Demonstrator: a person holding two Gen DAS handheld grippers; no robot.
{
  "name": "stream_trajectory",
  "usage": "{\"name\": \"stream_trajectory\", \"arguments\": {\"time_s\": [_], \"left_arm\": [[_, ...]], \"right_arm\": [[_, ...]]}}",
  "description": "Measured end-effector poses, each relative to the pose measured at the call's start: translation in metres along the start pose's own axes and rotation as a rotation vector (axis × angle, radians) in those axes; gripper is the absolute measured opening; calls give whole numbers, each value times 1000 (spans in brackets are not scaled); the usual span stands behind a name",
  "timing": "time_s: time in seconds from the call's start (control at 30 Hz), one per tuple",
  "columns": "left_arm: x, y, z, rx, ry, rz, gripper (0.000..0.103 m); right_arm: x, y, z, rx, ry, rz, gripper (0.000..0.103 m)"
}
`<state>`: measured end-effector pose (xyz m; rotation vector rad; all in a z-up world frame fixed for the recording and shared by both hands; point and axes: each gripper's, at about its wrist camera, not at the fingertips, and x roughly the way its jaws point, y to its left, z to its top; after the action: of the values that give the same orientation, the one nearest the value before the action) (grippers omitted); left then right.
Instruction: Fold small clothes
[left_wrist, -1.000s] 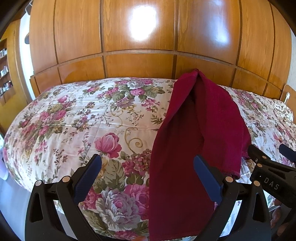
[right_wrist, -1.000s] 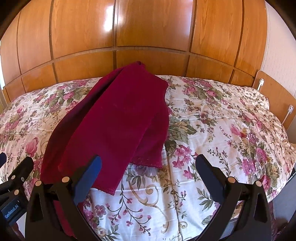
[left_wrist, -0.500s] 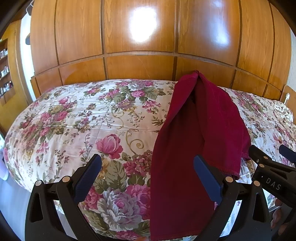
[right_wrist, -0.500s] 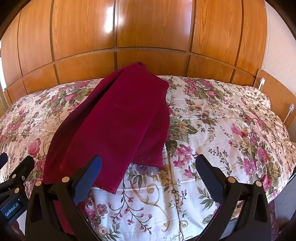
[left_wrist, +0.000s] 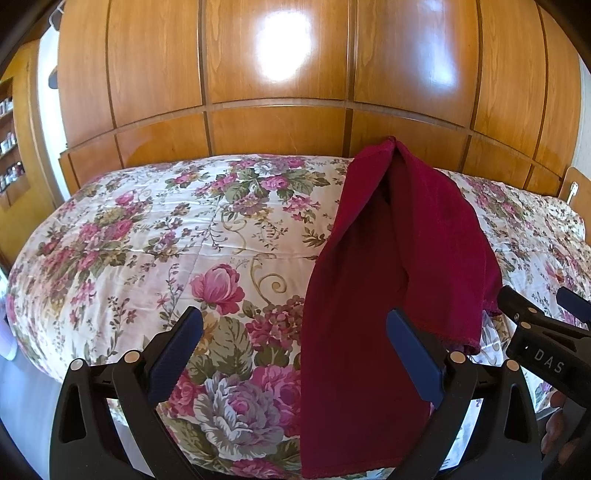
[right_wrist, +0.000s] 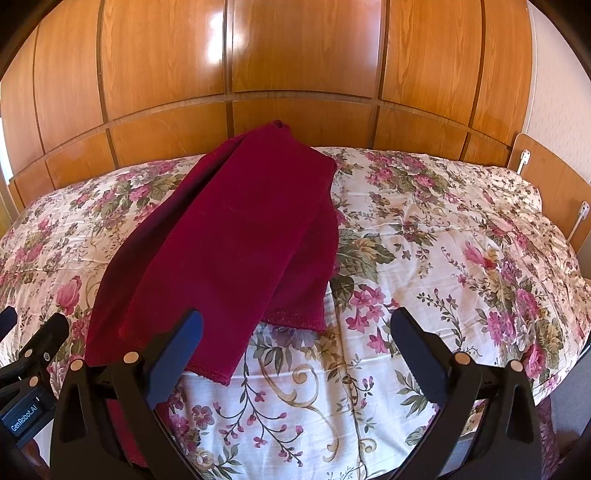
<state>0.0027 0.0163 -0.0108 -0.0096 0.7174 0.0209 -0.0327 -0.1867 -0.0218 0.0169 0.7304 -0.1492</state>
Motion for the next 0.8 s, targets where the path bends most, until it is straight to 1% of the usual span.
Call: {"name": "stream_trajectory", "arguments": {"time_s": [0.17,0.2,0.27,0.3,0.4,0.47,0.5,0.53,0.57,0.6,0.63,0.67,0.7,0.73,0.77,0.8], "left_arm": [[7,1,-1,-1,20,-13,99],[9,2,-2,-3,29,-32,99],[17,4,-4,-6,60,-89,99],[24,6,-5,-16,89,-120,99],[41,14,-11,-31,177,-135,99],[48,20,-16,-28,200,-152,99],[50,23,-18,-27,207,-155,97],[51,25,-20,-29,218,-166,94],[52,27,-24,-33,236,-199,83],[55,27,-28,-29,269,-225,75],[57,26,-30,-16,279,-233,74],[57,24,-31,-1,271,-236,72],[55,21,-33,20,259,-245,66],[54,19,-34,33,255,-253,64],[55,17,-34,45,253,-255,64],[56,14,-35,58,250,-252,63]], "right_arm": [[7,-7,2,46,18,67,101],[8,-11,3,61,22,95,101],[9,-19,5,104,34,166,101],[10,-23,6,120,42,194,101],[17,-35,7,168,78,286,101],[23,-44,7,207,105,339,100],[26,-46,7,216,111,355,95],[28,-47,8,219,118,365,80],[32,-48,8,221,135,380,72],[36,-47,8,226,152,396,63],[40,-45,9,231,172,415,59],[44,-41,11,230,187,439,56],[48,-36,11,227,200,465,55],[52,-31,12,228,219,494,55],[60,-23,13,230,263,536,55],[67,-17,12,229,302,561,60]]}}
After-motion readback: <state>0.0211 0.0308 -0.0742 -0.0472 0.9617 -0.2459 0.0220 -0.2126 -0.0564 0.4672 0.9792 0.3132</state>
